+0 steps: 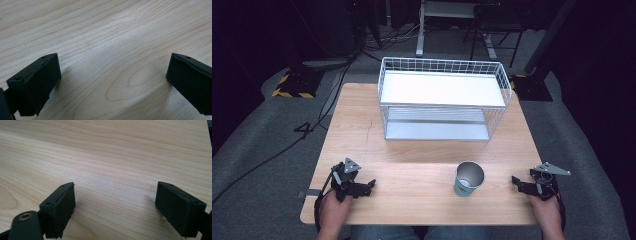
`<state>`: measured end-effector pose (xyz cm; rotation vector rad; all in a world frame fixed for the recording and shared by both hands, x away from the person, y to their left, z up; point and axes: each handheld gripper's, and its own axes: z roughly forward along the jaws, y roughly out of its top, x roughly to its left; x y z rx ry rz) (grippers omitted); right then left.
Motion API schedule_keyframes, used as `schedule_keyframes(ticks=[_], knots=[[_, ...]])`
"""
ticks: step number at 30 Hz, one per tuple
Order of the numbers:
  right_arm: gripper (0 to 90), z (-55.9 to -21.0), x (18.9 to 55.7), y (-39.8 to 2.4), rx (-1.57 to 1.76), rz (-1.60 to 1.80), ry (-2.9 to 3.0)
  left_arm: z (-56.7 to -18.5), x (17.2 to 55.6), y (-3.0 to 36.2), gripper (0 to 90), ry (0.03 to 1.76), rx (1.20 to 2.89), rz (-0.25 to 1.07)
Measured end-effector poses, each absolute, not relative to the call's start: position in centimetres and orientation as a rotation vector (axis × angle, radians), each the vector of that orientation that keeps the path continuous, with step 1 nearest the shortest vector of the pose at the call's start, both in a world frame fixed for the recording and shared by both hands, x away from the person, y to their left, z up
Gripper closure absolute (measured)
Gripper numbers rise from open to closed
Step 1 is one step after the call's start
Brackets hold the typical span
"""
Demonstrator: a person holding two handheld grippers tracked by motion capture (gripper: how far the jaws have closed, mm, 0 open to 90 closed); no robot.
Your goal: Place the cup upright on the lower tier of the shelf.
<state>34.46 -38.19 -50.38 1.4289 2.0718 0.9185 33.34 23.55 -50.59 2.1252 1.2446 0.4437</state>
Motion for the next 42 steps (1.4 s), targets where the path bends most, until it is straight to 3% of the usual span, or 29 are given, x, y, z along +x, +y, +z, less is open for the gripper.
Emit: schedule_keyframes(ticks=[14,42], knots=[[17.1,-48.6,32.8,-37.3,1.336,1.005,2.08,-50.6,33.5,23.2,0.0,1.254,2.121,0.445],[17.5,-45.5,28.5,-30.6,1.115,1.202,2.197,-50.6,34.0,23.1,0.0,1.257,2.117,0.448]])
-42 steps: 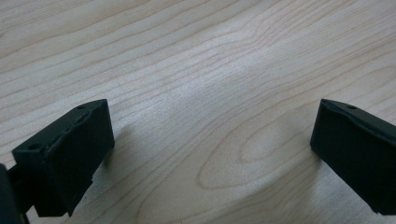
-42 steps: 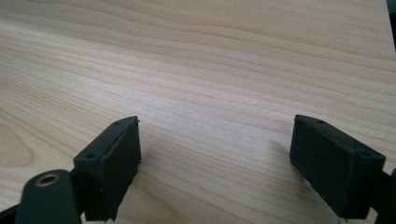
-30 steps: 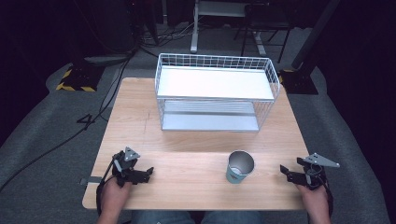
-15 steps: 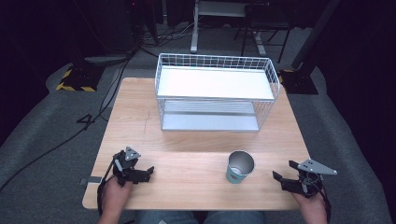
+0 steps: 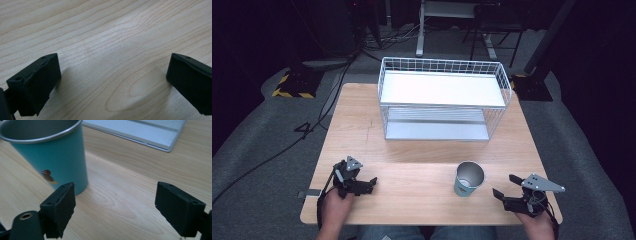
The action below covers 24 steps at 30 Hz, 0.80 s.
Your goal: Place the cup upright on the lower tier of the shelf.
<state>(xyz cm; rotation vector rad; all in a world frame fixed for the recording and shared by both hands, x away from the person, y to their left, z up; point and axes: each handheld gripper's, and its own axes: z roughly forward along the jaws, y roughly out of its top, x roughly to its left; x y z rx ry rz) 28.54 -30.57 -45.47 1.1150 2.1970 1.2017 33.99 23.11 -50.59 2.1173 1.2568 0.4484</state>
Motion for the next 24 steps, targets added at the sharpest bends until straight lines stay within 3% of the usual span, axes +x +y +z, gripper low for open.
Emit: schedule_keyframes(ticks=[24], knots=[[11.6,-46.8,28.9,-24.2,0.947,1.247,2.342,-50.6,34.0,23.1,0.0,1.256,2.12,0.449]])
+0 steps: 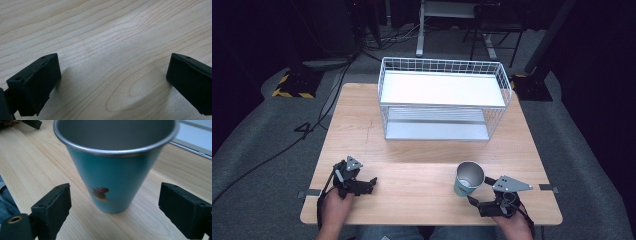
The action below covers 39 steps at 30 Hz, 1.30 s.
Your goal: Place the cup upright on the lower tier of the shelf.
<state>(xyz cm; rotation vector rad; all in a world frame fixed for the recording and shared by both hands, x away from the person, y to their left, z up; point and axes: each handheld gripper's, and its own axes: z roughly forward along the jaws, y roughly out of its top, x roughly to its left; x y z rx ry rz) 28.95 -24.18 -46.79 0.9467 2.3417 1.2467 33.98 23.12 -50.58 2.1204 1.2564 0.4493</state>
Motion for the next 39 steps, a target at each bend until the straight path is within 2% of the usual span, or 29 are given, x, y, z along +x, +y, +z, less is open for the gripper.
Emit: schedule_keyframes(ticks=[10,21,23,39], knots=[[11.8,-47.8,29.8,-22.5,0.966,1.262,2.328,-50.6,33.9,23.1,0.0,1.265,2.115,0.453],[16.4,-48.9,31.2,-21.9,0.992,1.283,2.33,-50.6,33.7,23.0,0.0,1.288,2.107,0.46],[21.3,-49.1,31.5,-21.8,0.996,1.288,2.342,-50.6,33.7,23.0,0.0,1.292,2.103,0.461],[22.4,-48.7,31.6,-21.8,1.009,1.284,2.348,-50.6,33.6,23.0,0.0,1.298,2.1,0.464]])
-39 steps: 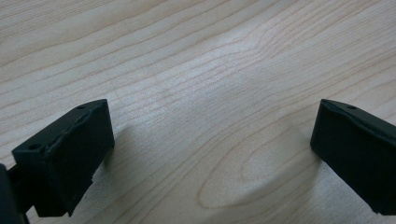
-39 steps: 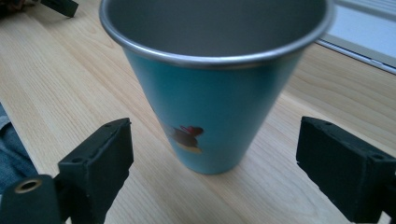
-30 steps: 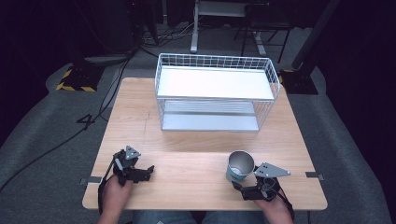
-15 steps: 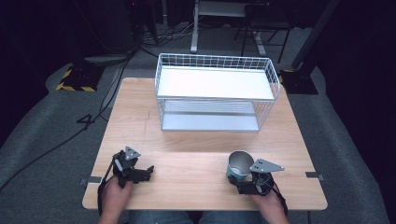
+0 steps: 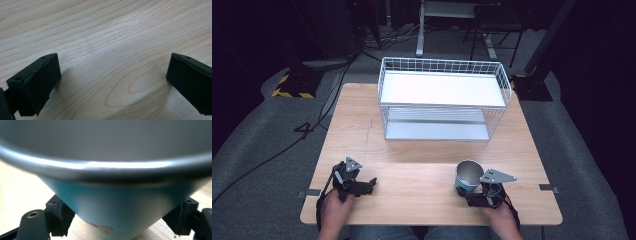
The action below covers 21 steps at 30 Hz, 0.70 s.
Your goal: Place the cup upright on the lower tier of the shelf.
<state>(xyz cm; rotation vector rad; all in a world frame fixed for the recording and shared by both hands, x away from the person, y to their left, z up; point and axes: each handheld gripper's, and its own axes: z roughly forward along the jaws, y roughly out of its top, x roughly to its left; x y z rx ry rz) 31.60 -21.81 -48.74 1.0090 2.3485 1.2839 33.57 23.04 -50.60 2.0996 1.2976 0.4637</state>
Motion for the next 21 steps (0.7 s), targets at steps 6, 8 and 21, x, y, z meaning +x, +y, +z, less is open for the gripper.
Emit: schedule_keyframes(ticks=[6,8,21], knots=[[22.4,-47.8,31.8,-21.6,0.969,1.268,2.355,-50.6,33.6,23.0,0.0,1.298,2.099,0.464],[22.4,-47.4,32.1,-21.6,0.974,1.276,2.354,-50.6,33.6,23.0,0.0,1.297,2.099,0.464],[22.4,-44.6,35.6,-19.9,0.981,1.298,2.338,-50.6,33.6,23.0,0.0,1.305,2.094,0.468]])
